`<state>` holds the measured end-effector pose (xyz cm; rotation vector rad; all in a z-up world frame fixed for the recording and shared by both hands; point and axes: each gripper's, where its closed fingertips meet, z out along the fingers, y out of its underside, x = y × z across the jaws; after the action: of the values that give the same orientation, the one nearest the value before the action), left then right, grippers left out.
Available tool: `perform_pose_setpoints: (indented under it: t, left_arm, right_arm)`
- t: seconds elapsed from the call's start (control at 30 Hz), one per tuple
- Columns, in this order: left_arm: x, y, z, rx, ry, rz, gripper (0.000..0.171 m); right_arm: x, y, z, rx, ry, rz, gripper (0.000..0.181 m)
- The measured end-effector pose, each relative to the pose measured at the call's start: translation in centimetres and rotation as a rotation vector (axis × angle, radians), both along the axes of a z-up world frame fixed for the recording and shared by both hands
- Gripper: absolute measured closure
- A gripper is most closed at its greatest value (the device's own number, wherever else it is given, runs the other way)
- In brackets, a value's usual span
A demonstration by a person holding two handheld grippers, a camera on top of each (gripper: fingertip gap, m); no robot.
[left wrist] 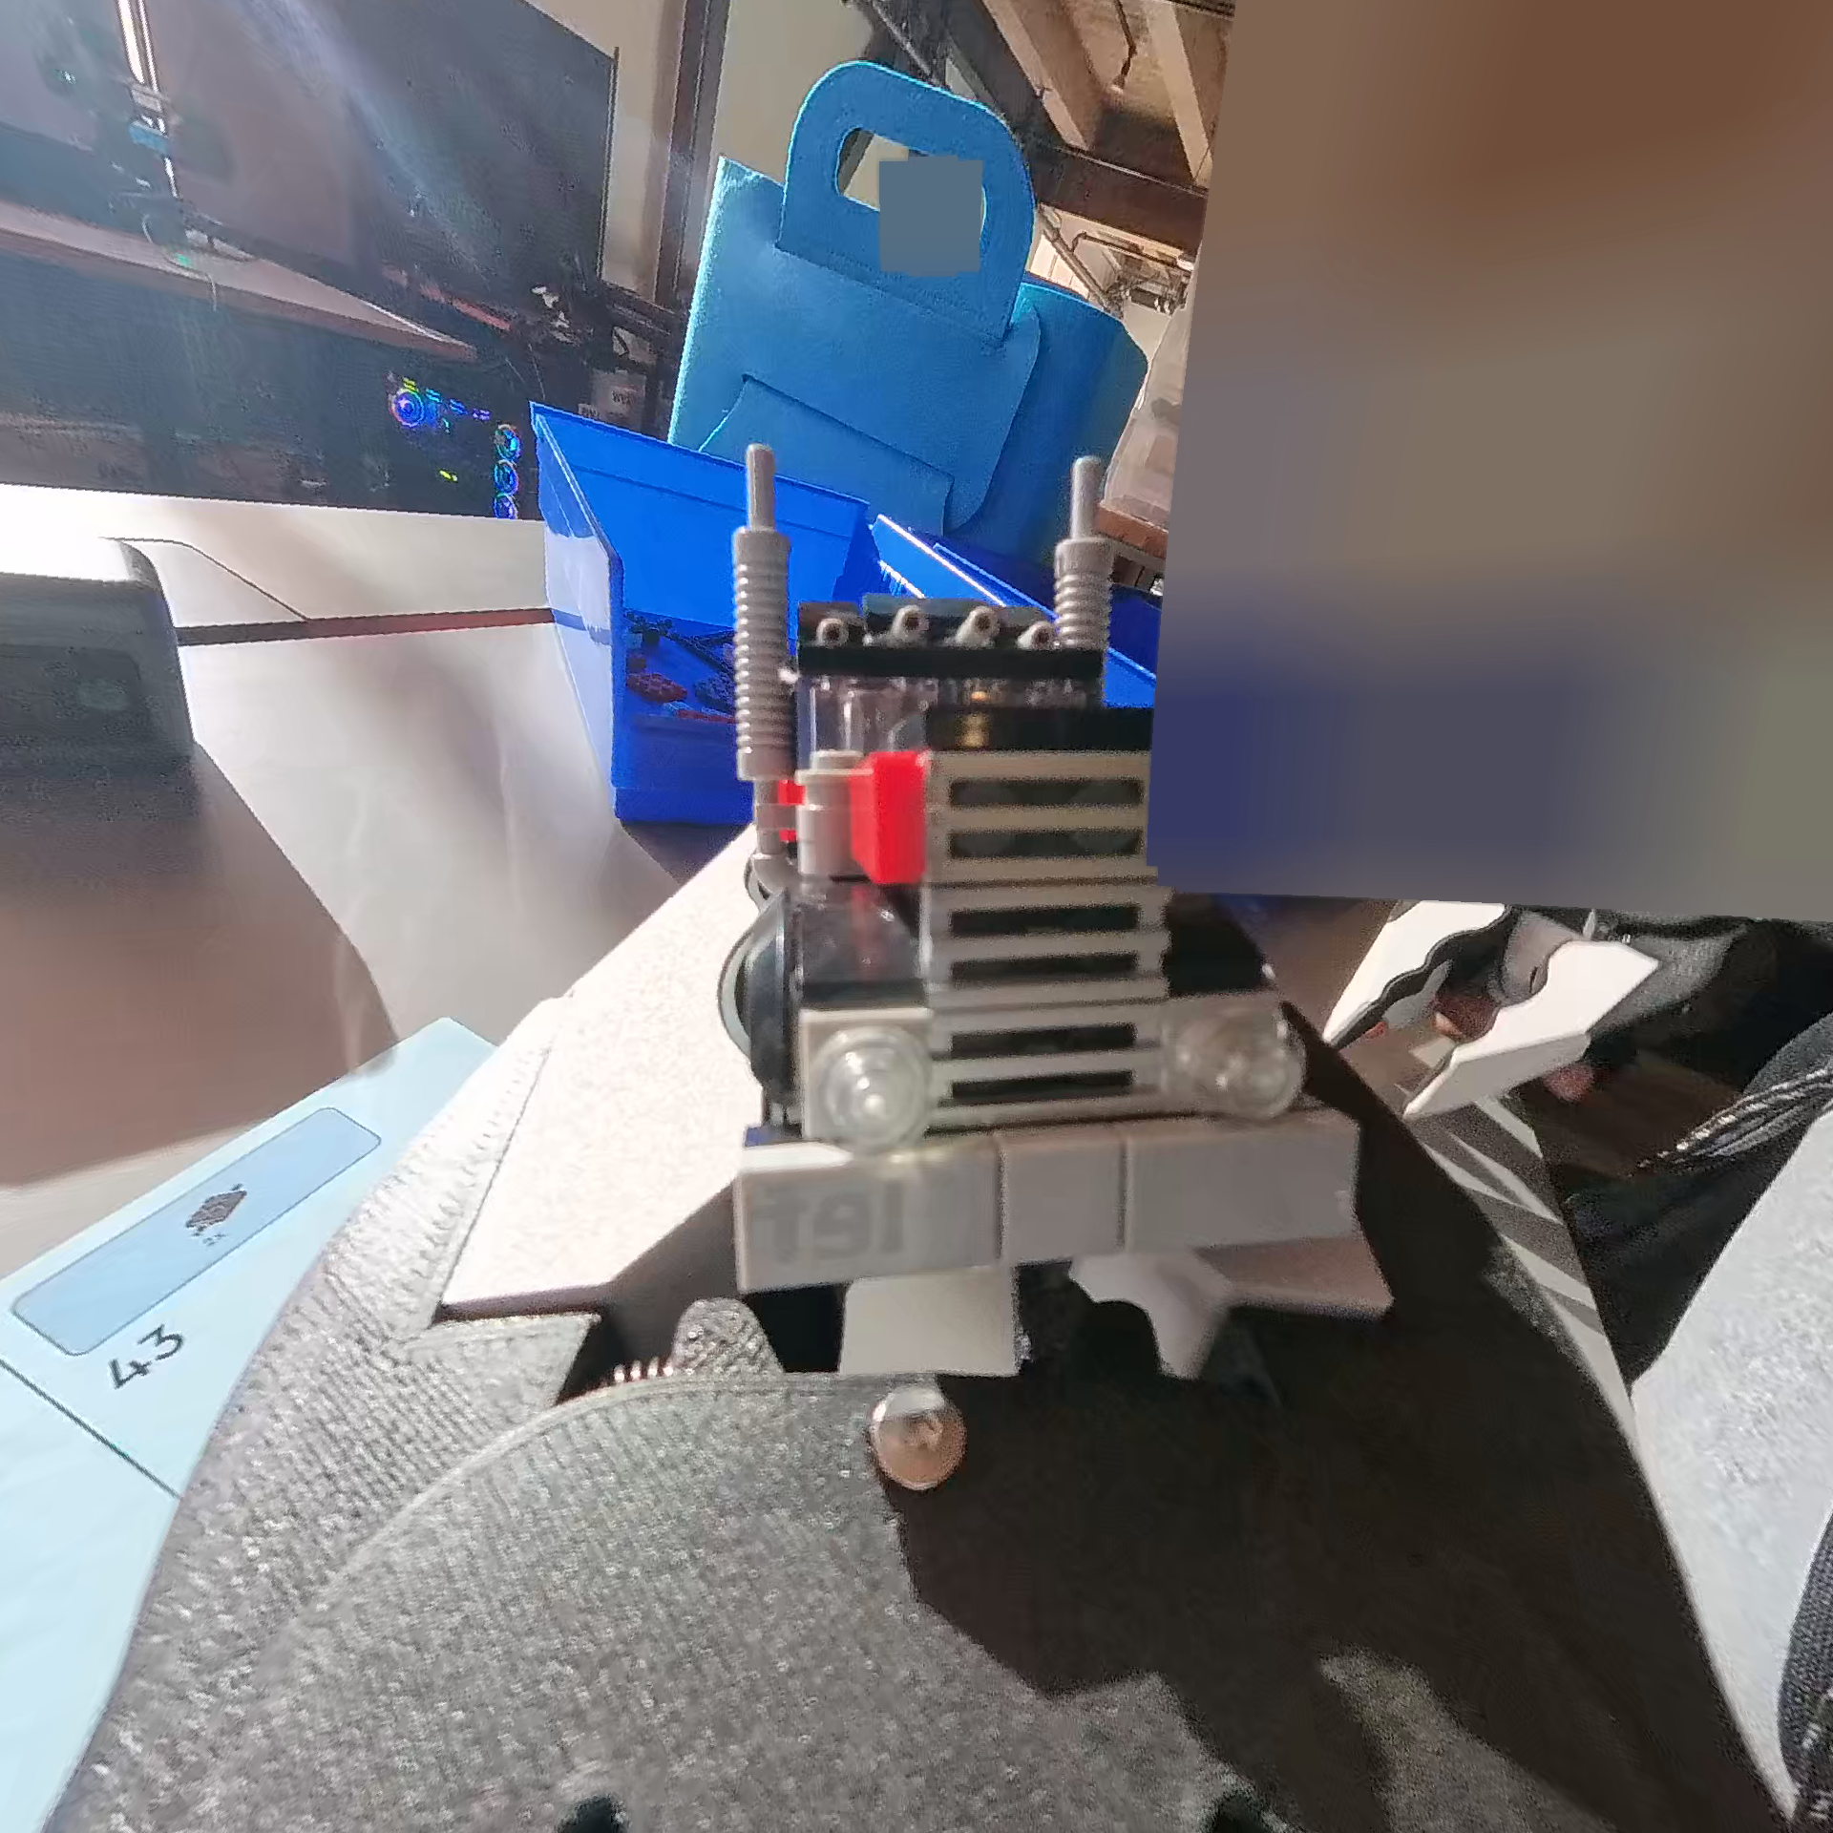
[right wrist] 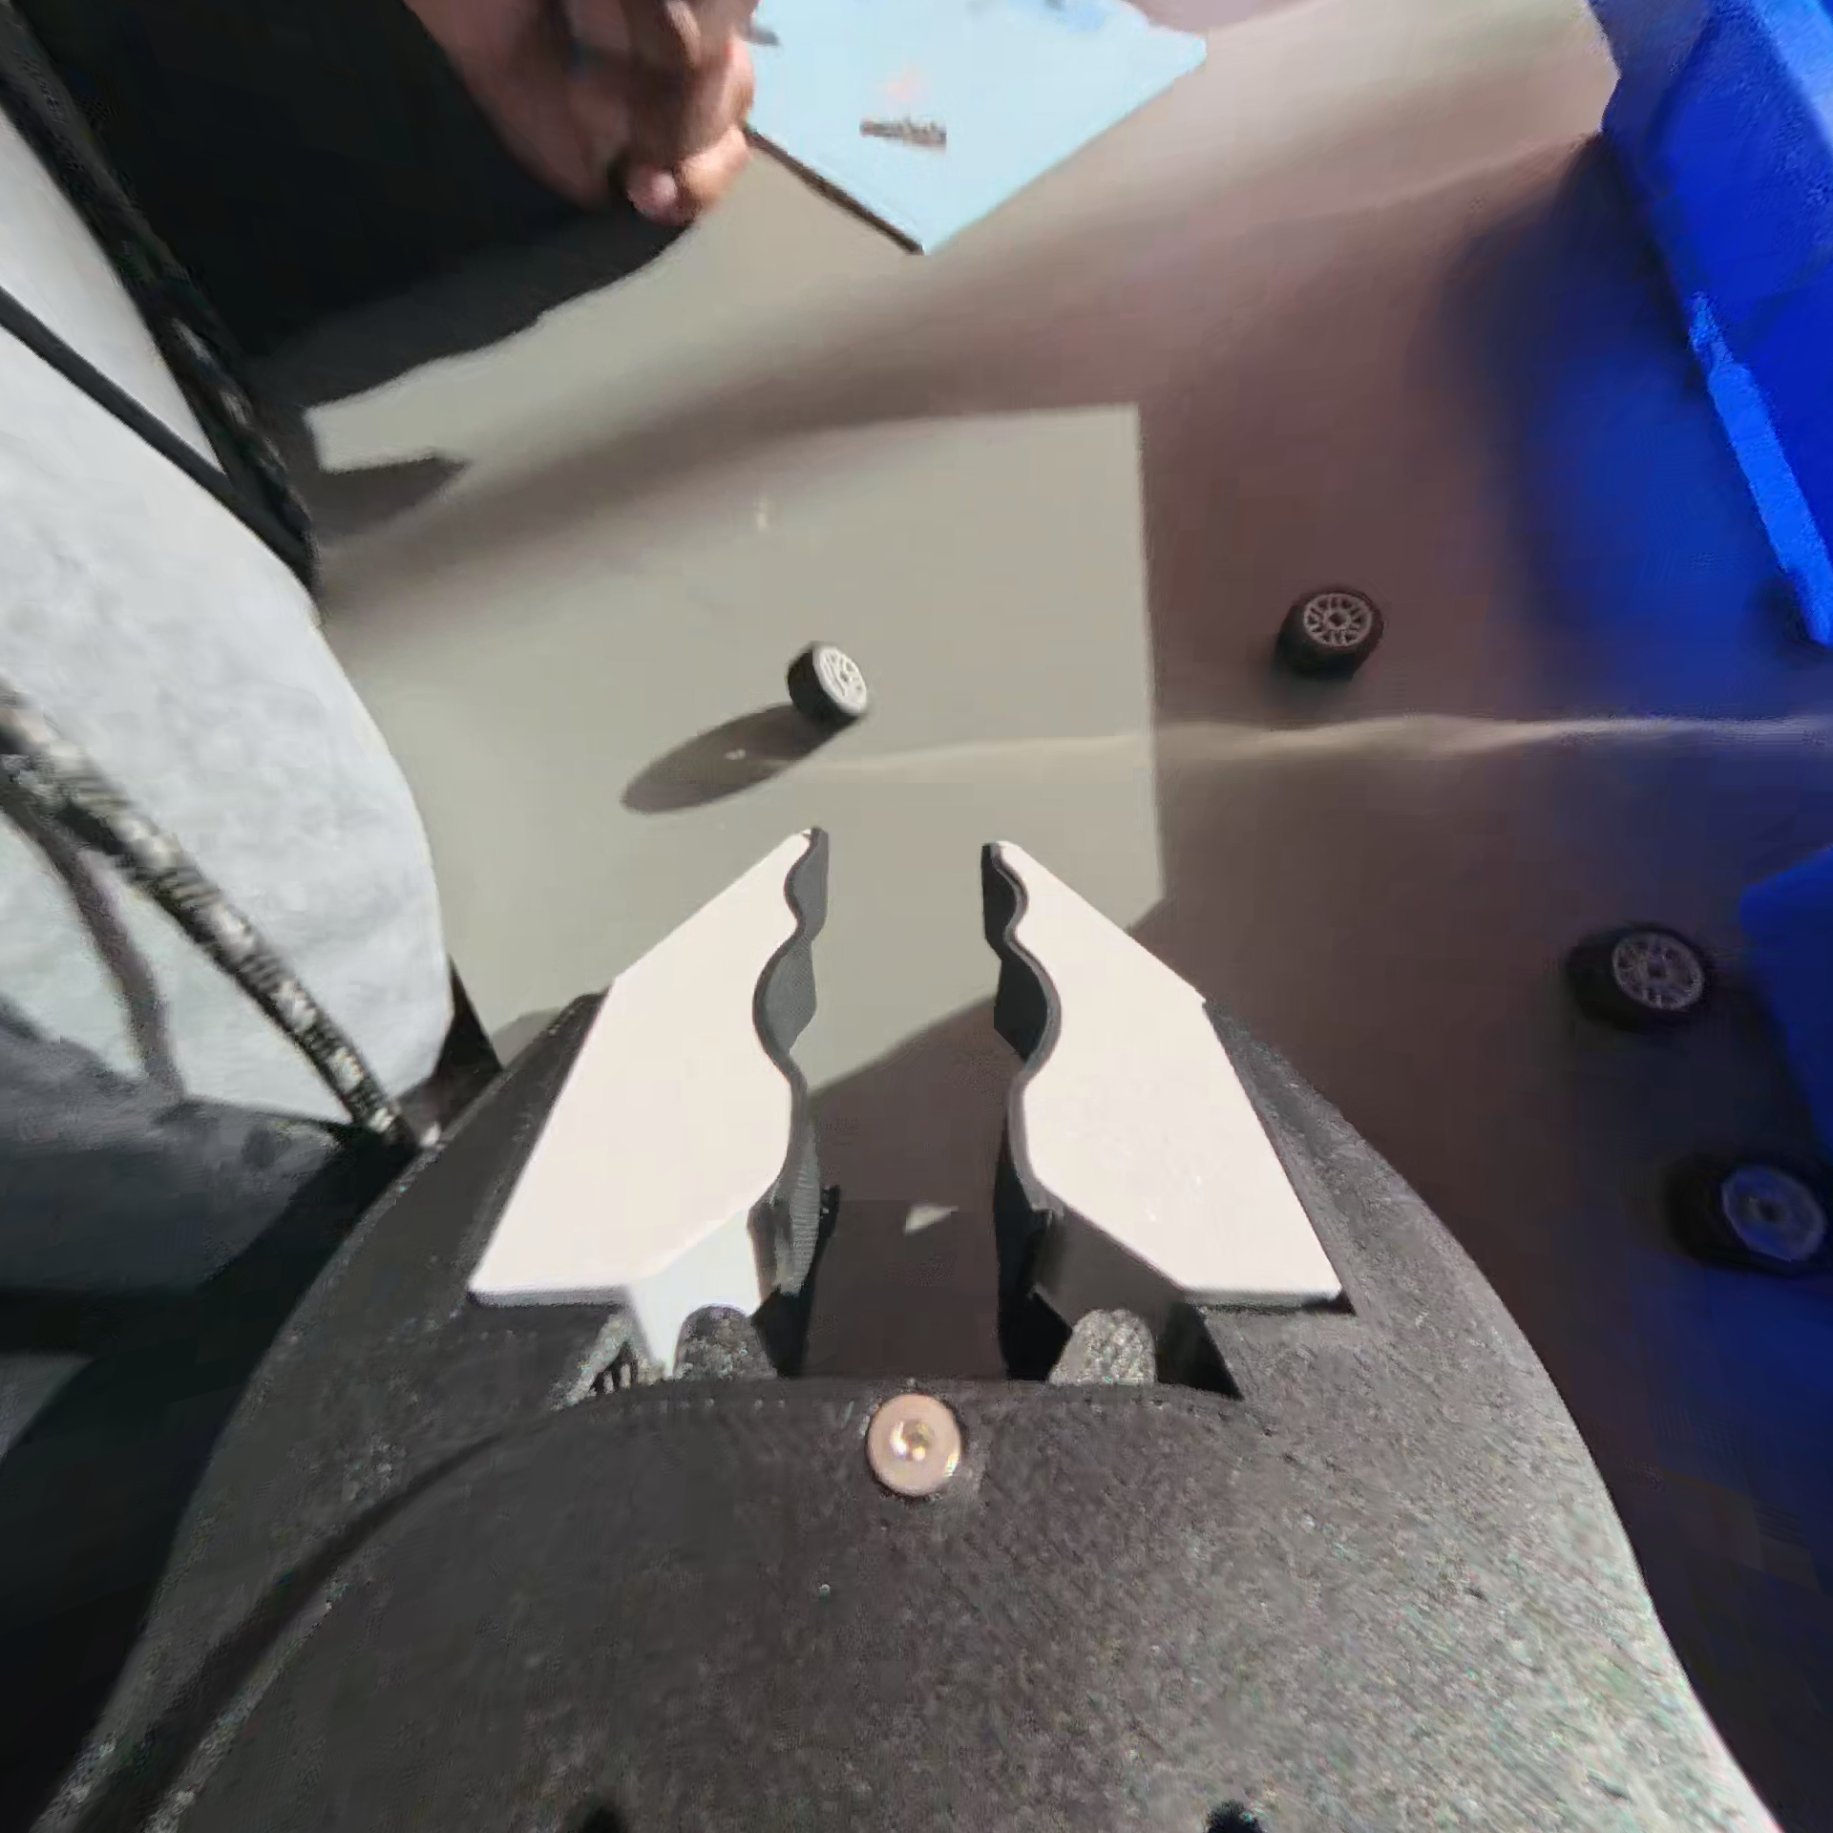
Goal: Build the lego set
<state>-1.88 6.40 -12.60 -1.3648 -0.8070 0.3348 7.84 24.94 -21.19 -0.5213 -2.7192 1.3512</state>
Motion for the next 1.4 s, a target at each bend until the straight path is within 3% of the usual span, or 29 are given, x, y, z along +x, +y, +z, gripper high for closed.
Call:
perform_pose_setpoints:
  t: [0.1, 0.27, 0.33, 0.47, 0.8, 0.93, 1.23, 1.4]
  left_arm:
    - [-0.1, 0.3, -0.2, 0.005, -0.018, -0.004, 0.118]
    - [0.0, -0.1, -0.1, 0.009, -0.019, -0.001, 0.117]
    - [0.1, -0.2, 0.0, 0.02, -0.02, -0.004, 0.117]
    - [0.3, 0.0, -0.2, 0.018, -0.037, -0.015, 0.115]
    - [0.6, 0.3, -0.4, 0.037, -0.061, -0.032, 0.115]
    - [0.6, 0.4, -0.4, 0.046, -0.071, -0.036, 0.115]
    - [0.5, 0.0, -0.3, 0.071, -0.085, -0.025, 0.115]
    - [0.4, -0.1, -0.5, 0.085, -0.101, -0.028, 0.119]
  right_arm:
    - [-0.2, -1.8, -0.7, 0.036, 0.07, 0.006, 0.139]
    - [1.3, -5.2, -0.8, 0.04, 0.085, 0.168, 0.14]
    - [2.2, -5.3, -1.7, 0.094, 0.071, 0.236, 0.14]
    - [1.8, -5.4, -1.7, 0.103, 0.09, 0.213, 0.14]
    - [6.5, -5.2, -0.8, 0.025, -0.006, 0.449, 0.139]
    - [8.0, -5.5, -1.6, 0.08, 0.003, 0.537, 0.137]
    - [6.4, -7.6, -1.8, 0.099, 0.053, 0.474, 0.134]
    - [6.8, -7.6, -0.4, 0.007, 0.024, 0.526, 0.134]
